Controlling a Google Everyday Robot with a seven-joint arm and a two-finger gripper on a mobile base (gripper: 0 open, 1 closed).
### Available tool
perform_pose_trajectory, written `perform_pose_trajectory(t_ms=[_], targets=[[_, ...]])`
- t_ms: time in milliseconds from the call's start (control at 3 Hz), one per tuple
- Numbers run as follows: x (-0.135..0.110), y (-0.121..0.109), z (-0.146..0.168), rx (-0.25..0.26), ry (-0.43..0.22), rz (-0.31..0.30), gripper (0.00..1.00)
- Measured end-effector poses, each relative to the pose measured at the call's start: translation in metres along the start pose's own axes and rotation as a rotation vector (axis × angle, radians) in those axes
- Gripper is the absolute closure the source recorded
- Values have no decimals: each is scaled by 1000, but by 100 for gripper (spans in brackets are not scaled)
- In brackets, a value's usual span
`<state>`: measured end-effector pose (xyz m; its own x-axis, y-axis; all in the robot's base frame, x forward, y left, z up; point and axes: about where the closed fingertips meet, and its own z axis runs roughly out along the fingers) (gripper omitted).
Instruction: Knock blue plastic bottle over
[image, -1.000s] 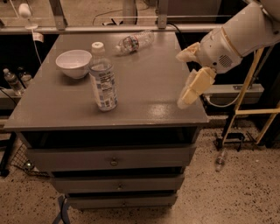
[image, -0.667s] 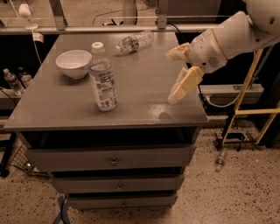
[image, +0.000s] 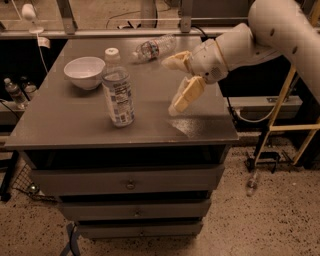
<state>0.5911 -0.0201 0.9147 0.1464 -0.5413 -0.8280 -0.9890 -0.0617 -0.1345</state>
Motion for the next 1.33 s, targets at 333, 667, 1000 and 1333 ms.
perform_pose_trajectory(t_ms=[333, 667, 1000, 1333], targets=[[-10, -4, 25, -61, -69, -11, 0], [-18, -12, 46, -106, -114, -13, 0], [-27, -18, 62, -136, -147, -7, 0], [-38, -19, 69, -145, -165, -4, 0]])
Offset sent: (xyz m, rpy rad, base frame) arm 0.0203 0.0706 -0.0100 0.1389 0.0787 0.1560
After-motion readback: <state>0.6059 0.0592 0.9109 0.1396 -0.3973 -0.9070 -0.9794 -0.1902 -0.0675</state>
